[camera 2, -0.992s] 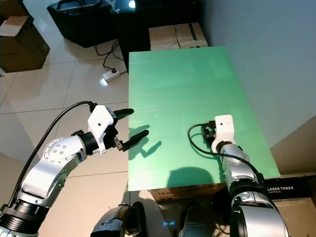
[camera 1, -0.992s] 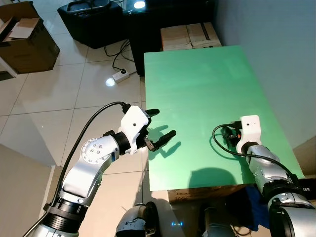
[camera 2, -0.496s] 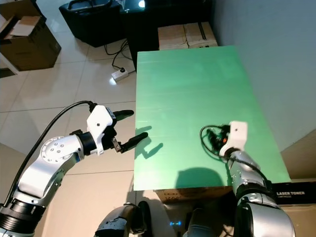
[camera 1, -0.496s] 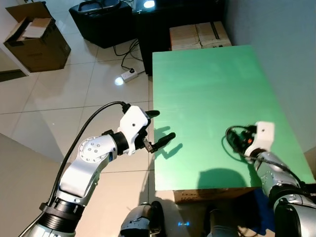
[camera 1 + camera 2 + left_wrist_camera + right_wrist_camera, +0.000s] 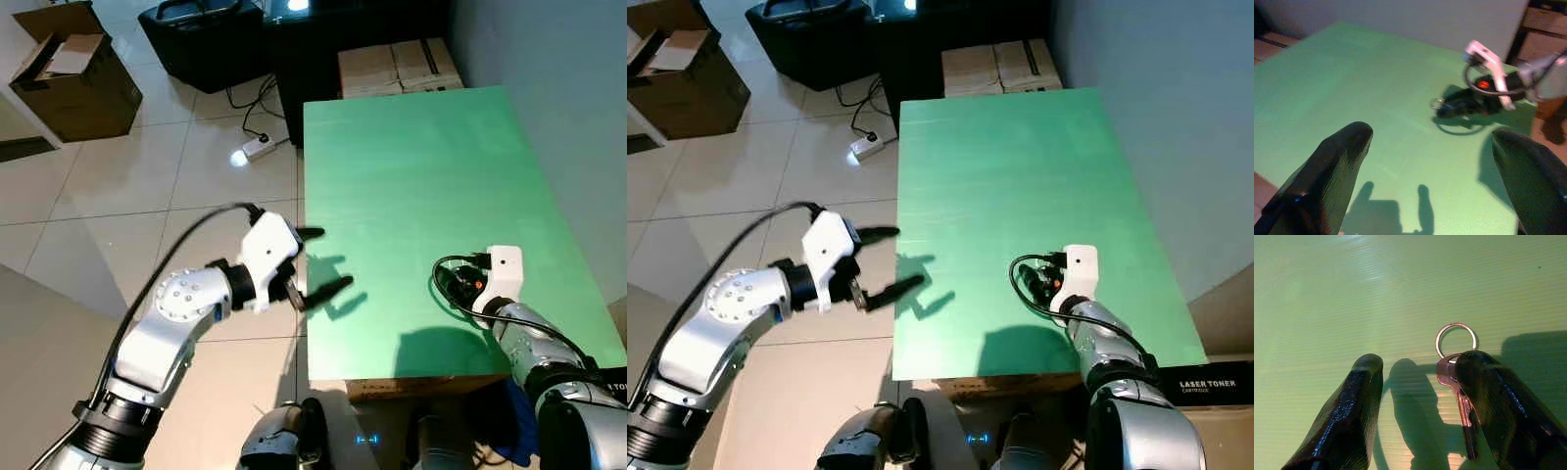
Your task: Hang keys on a hook
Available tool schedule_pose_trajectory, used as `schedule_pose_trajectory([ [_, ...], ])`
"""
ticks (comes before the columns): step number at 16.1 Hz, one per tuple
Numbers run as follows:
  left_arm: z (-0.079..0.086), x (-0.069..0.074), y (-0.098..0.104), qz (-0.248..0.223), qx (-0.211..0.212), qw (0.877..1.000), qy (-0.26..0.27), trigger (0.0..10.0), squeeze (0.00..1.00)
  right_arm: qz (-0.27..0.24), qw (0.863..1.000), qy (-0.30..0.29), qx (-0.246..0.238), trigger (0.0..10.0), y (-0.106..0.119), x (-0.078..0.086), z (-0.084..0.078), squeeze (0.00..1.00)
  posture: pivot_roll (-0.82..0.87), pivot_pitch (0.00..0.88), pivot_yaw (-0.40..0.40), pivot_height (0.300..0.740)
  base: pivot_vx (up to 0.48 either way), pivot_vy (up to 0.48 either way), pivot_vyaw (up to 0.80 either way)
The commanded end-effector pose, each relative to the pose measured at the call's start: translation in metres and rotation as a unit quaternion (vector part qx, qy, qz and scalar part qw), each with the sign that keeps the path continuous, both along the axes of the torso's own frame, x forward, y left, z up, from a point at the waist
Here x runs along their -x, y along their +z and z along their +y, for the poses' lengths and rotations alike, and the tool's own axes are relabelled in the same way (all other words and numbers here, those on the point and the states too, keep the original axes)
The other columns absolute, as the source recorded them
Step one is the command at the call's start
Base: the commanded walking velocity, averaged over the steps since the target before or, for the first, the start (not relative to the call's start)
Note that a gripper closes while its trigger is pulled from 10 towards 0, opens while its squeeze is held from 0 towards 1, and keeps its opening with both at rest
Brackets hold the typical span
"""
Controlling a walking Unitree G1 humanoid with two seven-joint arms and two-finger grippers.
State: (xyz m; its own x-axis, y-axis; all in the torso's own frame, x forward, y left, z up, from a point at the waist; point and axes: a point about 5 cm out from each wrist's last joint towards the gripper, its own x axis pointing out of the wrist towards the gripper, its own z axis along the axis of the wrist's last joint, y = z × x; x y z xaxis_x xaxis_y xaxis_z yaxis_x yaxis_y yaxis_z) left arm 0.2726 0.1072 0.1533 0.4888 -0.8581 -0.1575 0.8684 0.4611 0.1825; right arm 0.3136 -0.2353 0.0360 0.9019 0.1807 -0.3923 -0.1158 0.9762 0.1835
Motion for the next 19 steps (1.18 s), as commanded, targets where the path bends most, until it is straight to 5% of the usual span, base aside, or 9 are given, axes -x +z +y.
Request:
schedule_pose_trajectory([
  [1,0.003,0.004,-0.002,0.007,-0.01,1.0,-0.009,10.0,0.0,0.023,1.0,0.003,-0.002,9.8,-0.009,0.005,0.005,0.0,0.13,0.205,0.185,0.74,0.0,0.0,0.0],
  [2,0.004,0.005,-0.003,0.007,-0.013,1.0,-0.01,10.0,0.0,0.022,1.0,-0.002,-0.005,3.6,-0.009,0.005,0.005,0.0,0.13,0.204,0.187,0.74,0.0,0.0,0.0],
  [3,0.005,0.005,-0.003,0.007,-0.014,1.0,-0.01,10.0,0.0,0.021,1.0,-0.004,-0.006,0.6,-0.009,0.005,0.005,0.0,0.13,0.202,0.189,0.74,0.0,0.0,0.0],
  [4,0.005,0.005,-0.003,0.007,-0.014,1.0,-0.01,10.0,0.0,0.02,1.0,-0.004,-0.006,0.0,-0.009,0.005,0.005,0.0,0.13,0.202,0.189,0.74,0.0,0.0,0.0],
  [10,0.006,0.004,-0.002,0.006,-0.017,1.0,-0.01,10.0,0.0,0.008,1.0,-0.014,-0.006,0.0,-0.008,0.005,0.005,0.0,0.12,0.199,0.199,0.74,0.0,0.0,0.0],
  [19,0.01,0.002,0.0,-0.004,-0.011,1.0,0.009,10.0,0.0,-0.067,0.995,-0.024,0.073,0.0,0.0,0.015,-0.005,0.0,0.12,0.186,0.188,0.74,0.0,0.0,0.0],
])
